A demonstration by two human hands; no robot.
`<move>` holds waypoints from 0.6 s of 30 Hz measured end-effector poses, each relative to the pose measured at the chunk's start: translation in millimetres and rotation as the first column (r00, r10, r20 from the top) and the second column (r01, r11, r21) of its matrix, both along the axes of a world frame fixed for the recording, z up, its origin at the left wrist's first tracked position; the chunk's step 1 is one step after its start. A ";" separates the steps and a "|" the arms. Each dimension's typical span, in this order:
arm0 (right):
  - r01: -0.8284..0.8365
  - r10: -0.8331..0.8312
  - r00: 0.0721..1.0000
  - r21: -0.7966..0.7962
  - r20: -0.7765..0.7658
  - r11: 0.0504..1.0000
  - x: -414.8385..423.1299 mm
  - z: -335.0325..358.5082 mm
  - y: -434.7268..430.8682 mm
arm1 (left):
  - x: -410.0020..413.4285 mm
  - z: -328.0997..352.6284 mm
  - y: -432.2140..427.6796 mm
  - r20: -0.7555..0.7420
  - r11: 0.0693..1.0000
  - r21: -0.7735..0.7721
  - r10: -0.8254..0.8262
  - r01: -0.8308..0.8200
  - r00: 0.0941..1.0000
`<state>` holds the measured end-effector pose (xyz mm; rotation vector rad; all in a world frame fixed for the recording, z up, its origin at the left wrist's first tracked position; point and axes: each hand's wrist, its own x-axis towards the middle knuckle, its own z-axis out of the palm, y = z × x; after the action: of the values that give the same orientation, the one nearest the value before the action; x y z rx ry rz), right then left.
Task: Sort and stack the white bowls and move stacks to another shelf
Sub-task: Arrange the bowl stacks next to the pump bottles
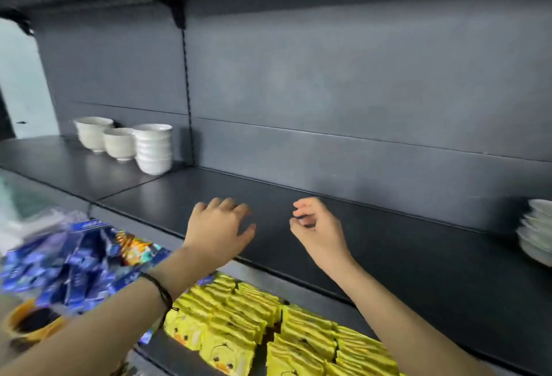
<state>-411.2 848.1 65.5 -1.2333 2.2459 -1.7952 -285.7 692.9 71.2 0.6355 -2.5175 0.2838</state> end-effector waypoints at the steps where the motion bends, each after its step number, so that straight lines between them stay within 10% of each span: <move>1: -0.040 0.041 0.999 0.048 -0.006 0.998 12.1 -1.3 -24.4 | 23.0 -2.4 -18.1 0.017 0.998 -0.010 0.062 -0.062 0.998; 10: -0.255 0.343 0.926 0.406 -0.159 0.877 123.6 -14.0 -185.3 | 174.2 -15.0 -137.3 0.215 0.938 -0.003 0.340 -0.347 0.916; 18: -0.026 0.370 0.812 0.605 -0.452 0.796 137.4 -8.2 -264.1 | 203.8 -33.2 -216.4 0.182 0.907 -0.142 0.419 -0.397 0.890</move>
<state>-273.8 584.0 57.3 -1.8984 2.4779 -0.6017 -81.9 476.5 38.0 1.1491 -2.5209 0.6576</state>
